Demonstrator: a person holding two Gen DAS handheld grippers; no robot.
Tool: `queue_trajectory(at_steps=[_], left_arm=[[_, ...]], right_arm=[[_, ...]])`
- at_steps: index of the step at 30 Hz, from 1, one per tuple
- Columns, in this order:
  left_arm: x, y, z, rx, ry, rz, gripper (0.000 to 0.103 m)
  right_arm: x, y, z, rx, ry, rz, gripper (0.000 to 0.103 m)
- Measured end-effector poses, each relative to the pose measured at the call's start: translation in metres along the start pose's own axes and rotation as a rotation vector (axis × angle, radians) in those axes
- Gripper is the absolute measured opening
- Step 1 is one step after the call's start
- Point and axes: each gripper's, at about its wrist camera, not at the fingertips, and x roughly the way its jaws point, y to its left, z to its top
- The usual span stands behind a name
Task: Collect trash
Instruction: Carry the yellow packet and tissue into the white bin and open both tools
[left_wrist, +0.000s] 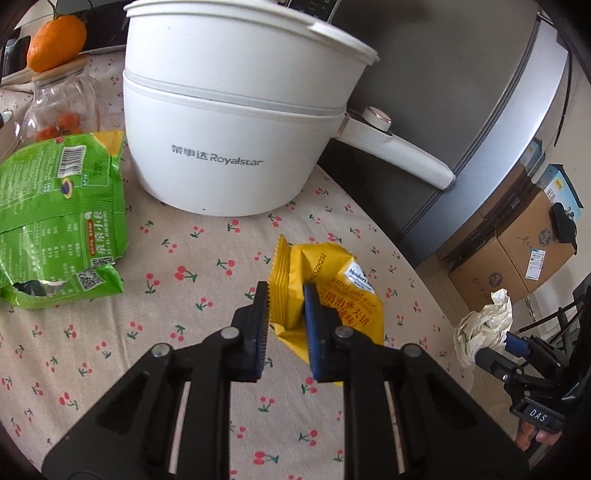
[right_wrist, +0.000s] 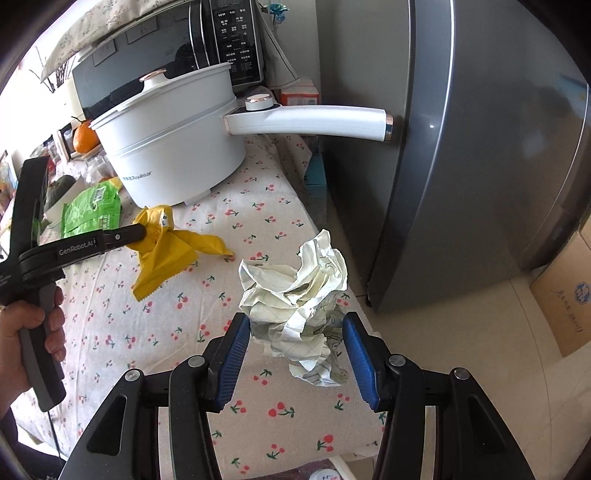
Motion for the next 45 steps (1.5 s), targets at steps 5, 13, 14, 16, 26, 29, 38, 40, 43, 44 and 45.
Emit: queue_trajectory(at_steps=[5,13,14,16,26,29,38,40,43,44,45], left_arm=[[-0.059,-0.014,-0.021,0.117,-0.022,0.007,0.019],[-0.125,-0.029,-0.068,0.174,-0.02,-0.055,0.019],[-0.132,-0.032,-0.075,0.184,-0.021,-0.061,0.019],[-0.144,-0.038,-0.09,0.202,-0.02,-0.072,0.019],[-0.161,-0.066,-0.141,0.275,0.006,-0.12,0.019],[-0.152,-0.086,-0.157,0.34,0.03,-0.125,0.019],[-0.112,-0.137,-0.199,0.554,0.095,-0.107,0.019],[-0.105,-0.14,-0.203,0.566,0.108,-0.111,0.02],[-0.1,-0.142,-0.208,0.57,0.12,-0.136,0.02],[-0.099,-0.142,-0.209,0.569,0.125,-0.143,0.025],[-0.098,-0.141,-0.208,0.562,0.135,-0.144,0.037]], right_arm=[[-0.038,0.016,-0.01,-0.02,-0.015,0.003,0.053],[-0.101,0.034,-0.034,-0.002,-0.043,0.005,0.053],[-0.107,0.035,-0.039,0.004,-0.041,0.005,0.053],[-0.116,0.039,-0.049,0.002,-0.022,-0.01,0.053],[-0.14,0.039,-0.122,0.071,0.132,-0.041,0.053],[-0.146,0.03,-0.134,0.09,0.149,-0.061,0.054],[-0.165,-0.007,-0.148,0.202,0.128,-0.061,0.054],[-0.166,-0.012,-0.151,0.213,0.133,-0.07,0.054],[-0.165,-0.017,-0.155,0.224,0.143,-0.079,0.054],[-0.165,-0.019,-0.156,0.229,0.147,-0.079,0.054],[-0.164,-0.02,-0.157,0.235,0.152,-0.08,0.055]])
